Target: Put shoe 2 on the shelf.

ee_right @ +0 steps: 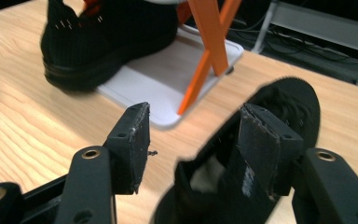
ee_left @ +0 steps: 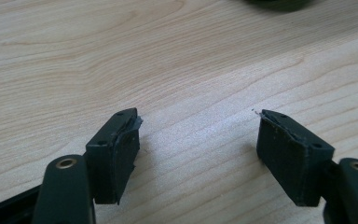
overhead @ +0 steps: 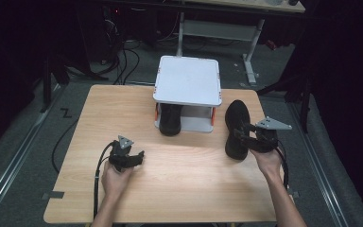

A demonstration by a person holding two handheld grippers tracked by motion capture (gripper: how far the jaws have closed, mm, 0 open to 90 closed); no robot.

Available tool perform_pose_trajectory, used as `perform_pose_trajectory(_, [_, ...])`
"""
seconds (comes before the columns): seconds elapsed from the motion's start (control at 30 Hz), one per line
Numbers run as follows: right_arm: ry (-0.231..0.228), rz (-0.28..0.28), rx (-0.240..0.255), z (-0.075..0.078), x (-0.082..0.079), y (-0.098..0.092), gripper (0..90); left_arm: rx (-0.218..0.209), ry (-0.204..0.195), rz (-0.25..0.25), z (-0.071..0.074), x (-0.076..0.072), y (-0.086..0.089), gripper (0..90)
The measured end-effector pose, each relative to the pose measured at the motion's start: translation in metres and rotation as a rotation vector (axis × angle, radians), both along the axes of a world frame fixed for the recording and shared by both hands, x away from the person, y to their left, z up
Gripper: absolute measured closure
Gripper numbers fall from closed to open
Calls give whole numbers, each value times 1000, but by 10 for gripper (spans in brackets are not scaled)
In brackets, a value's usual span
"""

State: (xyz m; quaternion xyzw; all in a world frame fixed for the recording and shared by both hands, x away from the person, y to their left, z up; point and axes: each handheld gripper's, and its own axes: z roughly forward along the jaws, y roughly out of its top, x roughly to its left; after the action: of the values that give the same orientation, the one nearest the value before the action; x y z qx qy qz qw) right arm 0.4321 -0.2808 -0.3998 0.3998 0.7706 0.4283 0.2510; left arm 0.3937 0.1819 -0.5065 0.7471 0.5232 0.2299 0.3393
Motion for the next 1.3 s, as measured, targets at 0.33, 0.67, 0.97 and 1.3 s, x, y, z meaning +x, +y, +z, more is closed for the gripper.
perform_pose_trajectory(0.33, [24, -19, 21, -23, -6, -13, 402, 0, 0, -1, 0, 0, 0, 300])
perform_pose_trajectory(0.67, [85, -2, -39, -43, 14, 1, 439, 1, 1, -1, 0, 0, 0, 299])
perform_pose_trajectory(0.97, [129, 1, -119, -60, 24, 11, 536, 2, 1, -1, 0, 0, 0, 299])
perform_pose_trajectory(1.3, [198, 47, -63, -65, 29, 11, 739, 0, 1, 0, 0, 0, 0, 299])
